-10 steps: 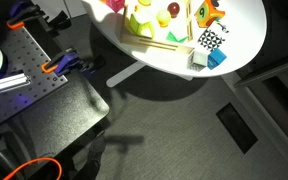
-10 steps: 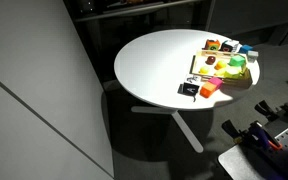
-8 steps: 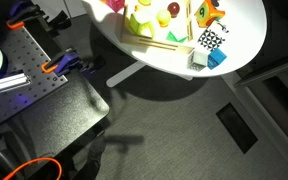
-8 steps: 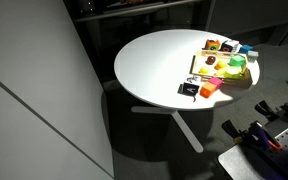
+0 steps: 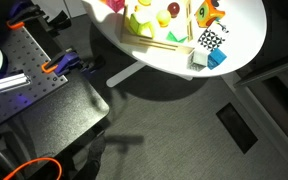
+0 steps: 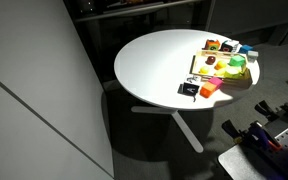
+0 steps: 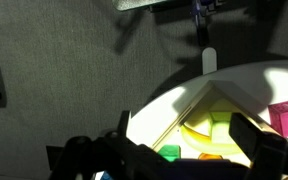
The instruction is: Put the yellow block on the pink block, put the plushy cube on the left in the crate and then put the yellow block back in the crate
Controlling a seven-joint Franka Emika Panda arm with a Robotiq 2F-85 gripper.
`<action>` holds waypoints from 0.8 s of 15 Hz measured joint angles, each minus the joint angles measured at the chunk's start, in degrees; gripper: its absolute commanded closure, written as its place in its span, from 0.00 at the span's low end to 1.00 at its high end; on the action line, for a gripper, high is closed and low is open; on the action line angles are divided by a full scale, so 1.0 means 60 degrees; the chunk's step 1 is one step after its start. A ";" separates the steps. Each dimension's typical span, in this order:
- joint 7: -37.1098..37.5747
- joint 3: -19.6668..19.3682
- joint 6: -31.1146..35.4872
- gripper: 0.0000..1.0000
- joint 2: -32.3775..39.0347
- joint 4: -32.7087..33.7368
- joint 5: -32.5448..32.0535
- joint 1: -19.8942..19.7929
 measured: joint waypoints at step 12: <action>-0.0002 -0.0003 0.3208 0.00 0.2233 0.0120 0.2126 0.0774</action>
